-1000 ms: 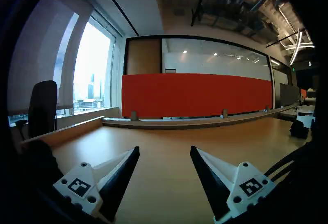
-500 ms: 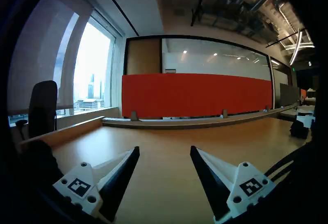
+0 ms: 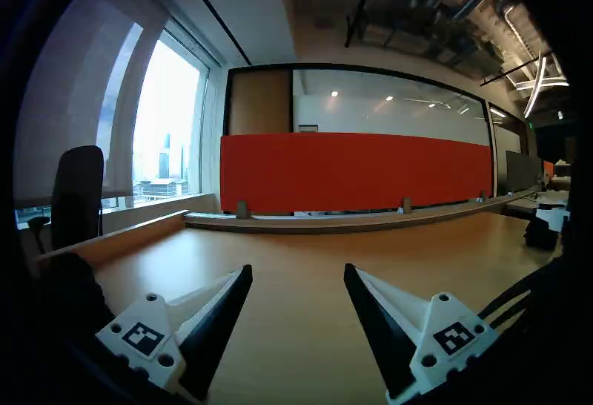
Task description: Fold towel
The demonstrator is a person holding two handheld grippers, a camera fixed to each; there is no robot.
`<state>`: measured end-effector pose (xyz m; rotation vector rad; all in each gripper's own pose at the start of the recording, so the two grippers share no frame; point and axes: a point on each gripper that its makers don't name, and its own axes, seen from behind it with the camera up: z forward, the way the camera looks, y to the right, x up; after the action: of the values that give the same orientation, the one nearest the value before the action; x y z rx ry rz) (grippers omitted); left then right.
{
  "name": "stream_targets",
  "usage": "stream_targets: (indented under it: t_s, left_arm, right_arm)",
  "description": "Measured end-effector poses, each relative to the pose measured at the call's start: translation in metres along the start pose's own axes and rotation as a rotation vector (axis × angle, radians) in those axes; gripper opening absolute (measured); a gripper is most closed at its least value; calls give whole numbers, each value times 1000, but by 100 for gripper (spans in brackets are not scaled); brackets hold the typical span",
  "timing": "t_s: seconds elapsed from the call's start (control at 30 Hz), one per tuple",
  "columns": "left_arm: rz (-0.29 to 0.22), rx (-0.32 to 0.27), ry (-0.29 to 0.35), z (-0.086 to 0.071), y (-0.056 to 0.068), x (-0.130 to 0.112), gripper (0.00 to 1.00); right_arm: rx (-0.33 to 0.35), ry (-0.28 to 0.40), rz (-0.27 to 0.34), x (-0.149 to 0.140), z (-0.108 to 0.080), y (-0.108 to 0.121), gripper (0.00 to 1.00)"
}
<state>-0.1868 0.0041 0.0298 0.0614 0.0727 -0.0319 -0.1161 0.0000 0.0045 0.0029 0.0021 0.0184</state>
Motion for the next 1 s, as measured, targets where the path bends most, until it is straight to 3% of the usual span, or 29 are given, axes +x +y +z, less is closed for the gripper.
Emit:
stream_targets:
  t_s: [1.0]
  left_arm:
    - [1, 0, -4, -3, -2, 10, 91]
  right_arm:
    - [0, 0, 0, 0, 0, -1, 100]
